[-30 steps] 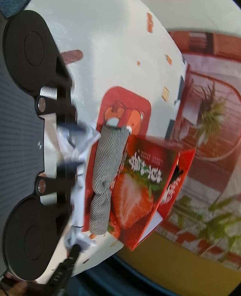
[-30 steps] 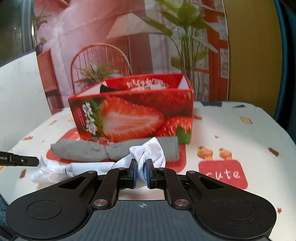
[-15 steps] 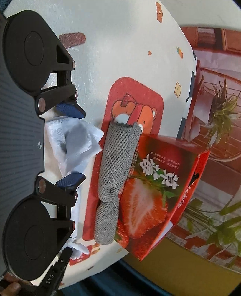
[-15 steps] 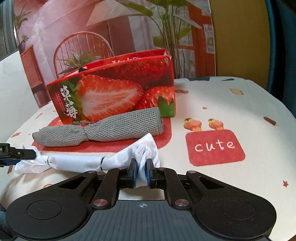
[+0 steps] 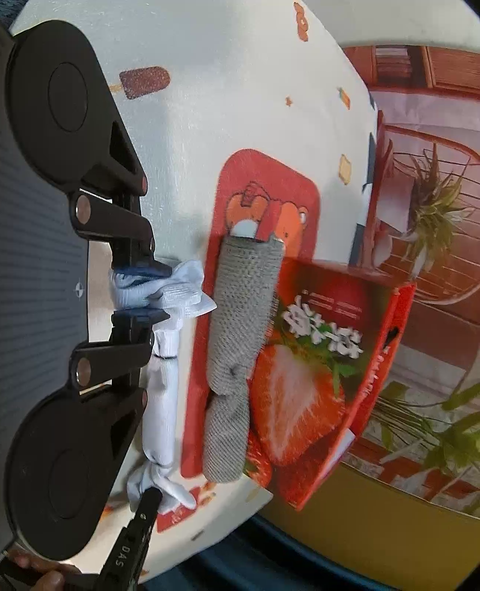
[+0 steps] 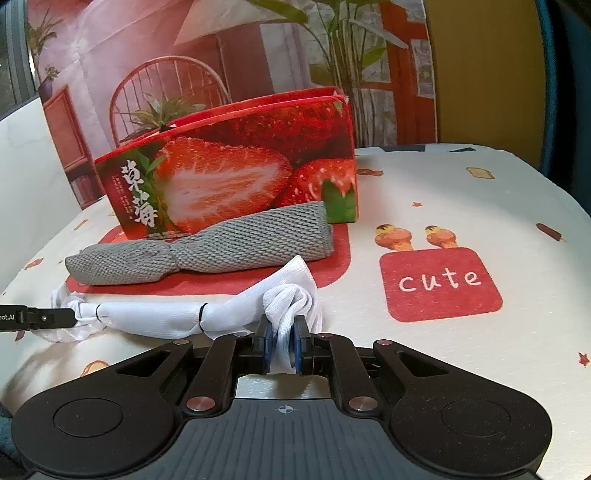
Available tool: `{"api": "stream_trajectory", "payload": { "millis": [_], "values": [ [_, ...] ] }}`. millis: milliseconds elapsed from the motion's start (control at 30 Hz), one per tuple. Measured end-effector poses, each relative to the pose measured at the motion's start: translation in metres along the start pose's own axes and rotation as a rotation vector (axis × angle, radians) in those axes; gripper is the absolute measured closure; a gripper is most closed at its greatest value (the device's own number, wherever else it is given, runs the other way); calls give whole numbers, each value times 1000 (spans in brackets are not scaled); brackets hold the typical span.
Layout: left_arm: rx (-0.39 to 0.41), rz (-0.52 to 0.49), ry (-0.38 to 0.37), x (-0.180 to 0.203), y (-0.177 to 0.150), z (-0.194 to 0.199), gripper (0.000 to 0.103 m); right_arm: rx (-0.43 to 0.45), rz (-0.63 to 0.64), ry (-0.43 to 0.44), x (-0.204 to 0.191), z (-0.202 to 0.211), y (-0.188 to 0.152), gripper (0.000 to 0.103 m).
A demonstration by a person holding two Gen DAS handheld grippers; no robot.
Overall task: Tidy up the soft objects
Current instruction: 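Lift the white cloth into the red box and open both grippers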
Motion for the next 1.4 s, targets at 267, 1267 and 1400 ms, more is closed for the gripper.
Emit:
{"api": "stream_trajectory", "payload": {
  "millis": [267,1267,1400],
  "values": [
    [204,-142,-22,24,67,53,86,138,-9,51,-7,34,50,94],
    [-37,-292,51,66,196,-72,86,138,103,-41,1,-44,206,94],
    [-66,-337,66,72,195,-89,85,106,114,-43,-2,-59,200,94]
  ]
}}
Point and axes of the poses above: each gripper's, at about its wrist camera, not at the fingertips, and z roughly against the way its jaws point, x to its right, y to its top, the point moved 8 cm from there along -z, roughly the way its jaws point, and after that the axes turned 3 degrees about -x, right-handed, at the moved point
